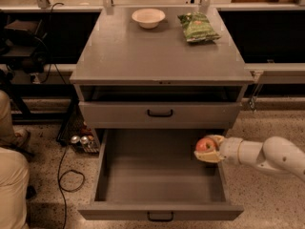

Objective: Pick apple from middle drawer and place on counter

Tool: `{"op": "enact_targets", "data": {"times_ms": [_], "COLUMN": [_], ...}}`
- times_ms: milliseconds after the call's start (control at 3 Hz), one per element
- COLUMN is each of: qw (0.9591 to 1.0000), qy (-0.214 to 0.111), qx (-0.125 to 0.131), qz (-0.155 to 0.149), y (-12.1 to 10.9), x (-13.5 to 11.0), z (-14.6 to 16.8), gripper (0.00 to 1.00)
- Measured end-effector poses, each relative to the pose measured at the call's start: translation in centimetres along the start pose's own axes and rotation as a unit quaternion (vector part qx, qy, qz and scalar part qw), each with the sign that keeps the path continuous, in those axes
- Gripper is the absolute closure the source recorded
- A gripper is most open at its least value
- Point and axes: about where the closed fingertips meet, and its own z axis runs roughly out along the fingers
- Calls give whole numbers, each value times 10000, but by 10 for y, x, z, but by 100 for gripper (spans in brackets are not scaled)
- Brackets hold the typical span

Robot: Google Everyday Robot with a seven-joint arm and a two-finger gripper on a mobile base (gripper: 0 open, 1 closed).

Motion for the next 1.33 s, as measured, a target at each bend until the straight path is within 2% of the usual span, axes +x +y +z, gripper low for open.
{"op": "enact_targets", "data": {"times_ms": [333,667,1000,1333], "qw": [9992,9996,9997,9990], "qy": [-21,54,152,142], "qx": [-395,-253,-36,137], "qz": [-19,-68,-198,-402], "y": [18,10,0,-9], "x": [-3,-11,-38,-83], "z": [0,-13,-50,-101], "gripper": [100,100,100,100]}}
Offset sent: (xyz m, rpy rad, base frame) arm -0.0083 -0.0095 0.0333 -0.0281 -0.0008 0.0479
